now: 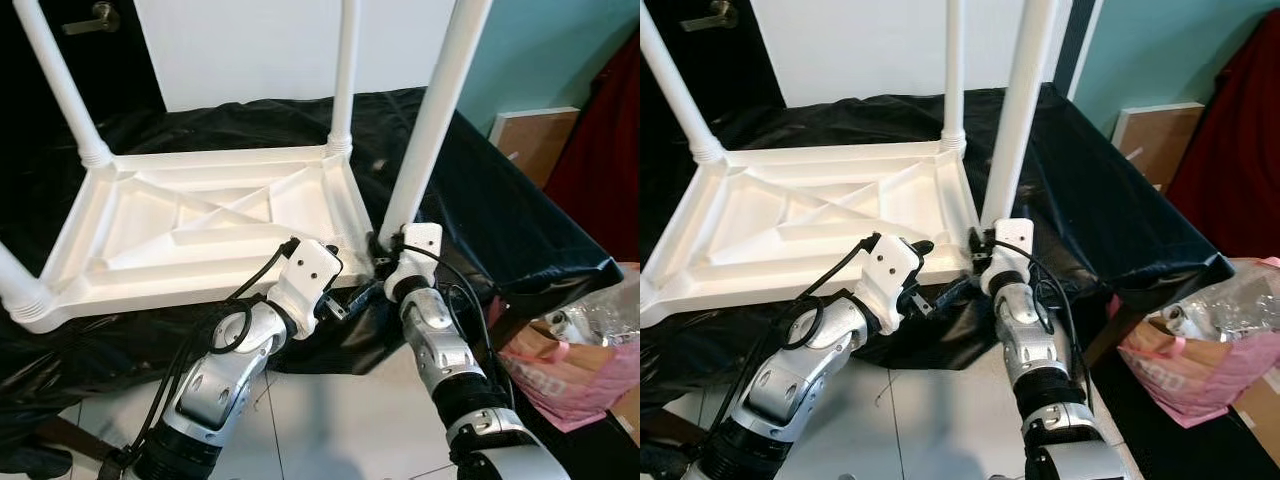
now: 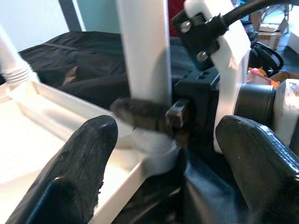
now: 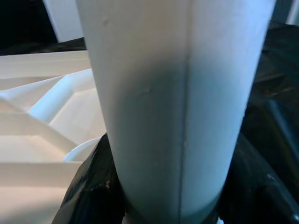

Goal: Building children table

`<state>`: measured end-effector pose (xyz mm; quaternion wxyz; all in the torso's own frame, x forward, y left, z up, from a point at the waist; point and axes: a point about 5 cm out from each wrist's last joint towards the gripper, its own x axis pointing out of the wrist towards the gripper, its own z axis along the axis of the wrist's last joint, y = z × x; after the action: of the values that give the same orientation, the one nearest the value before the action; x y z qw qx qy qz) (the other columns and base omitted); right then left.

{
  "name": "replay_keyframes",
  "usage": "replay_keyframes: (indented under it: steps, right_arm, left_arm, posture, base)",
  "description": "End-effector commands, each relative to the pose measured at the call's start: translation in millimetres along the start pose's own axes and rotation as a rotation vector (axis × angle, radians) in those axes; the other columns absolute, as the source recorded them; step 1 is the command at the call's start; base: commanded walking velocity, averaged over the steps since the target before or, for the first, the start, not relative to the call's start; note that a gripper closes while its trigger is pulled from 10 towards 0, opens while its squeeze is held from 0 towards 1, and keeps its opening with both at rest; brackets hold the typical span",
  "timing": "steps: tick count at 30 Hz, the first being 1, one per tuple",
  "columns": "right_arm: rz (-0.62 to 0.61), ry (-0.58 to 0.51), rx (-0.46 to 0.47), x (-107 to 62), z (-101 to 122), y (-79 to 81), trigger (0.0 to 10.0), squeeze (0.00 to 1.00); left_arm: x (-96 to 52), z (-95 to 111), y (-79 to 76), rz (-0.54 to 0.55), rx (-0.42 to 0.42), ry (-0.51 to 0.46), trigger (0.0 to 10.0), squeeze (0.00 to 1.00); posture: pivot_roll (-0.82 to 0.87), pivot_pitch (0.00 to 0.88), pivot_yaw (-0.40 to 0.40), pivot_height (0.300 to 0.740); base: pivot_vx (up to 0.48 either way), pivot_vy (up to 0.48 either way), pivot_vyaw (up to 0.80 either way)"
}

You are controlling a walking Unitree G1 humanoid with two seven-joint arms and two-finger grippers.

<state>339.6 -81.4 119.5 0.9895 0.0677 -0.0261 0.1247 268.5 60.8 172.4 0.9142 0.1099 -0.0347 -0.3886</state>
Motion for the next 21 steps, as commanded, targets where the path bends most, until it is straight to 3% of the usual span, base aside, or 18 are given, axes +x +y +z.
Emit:
replay_keyframes:
  steps: [1, 9, 21]
  right_arm:
    - [0.099, 0.077, 0.129, -4.0, -17.8, 24.7, 10.0, 0.00]
    - [0.121, 0.061, 0.112, -0.7, -13.2, 27.7, 10.0, 0.00]
    - [0.098, -0.013, 0.104, 0.6, -4.1, 14.1, 10.0, 0.00]
  left_arm:
    - [-0.5, -2.9, -2.4, -0.014, 0.005, 0.012, 10.0, 0.00]
    - [-0.4, -2.8, -2.0, -0.011, 0.005, 0.012, 10.0, 0.00]
    - [-0.6, -2.5, -2.1, -0.005, 0.002, 0.010, 10.0, 0.00]
  posture:
    - [0.00, 0.055, -0.030, 0.740]
    - [0.00, 0.056, -0.032, 0.740]
    - [0.00, 0.068, -0.029, 0.740]
  base:
    - [0.000, 0.000, 0.00]
    - [0.000, 0.000, 0.00]
    - [0.000, 0.000, 0.00]
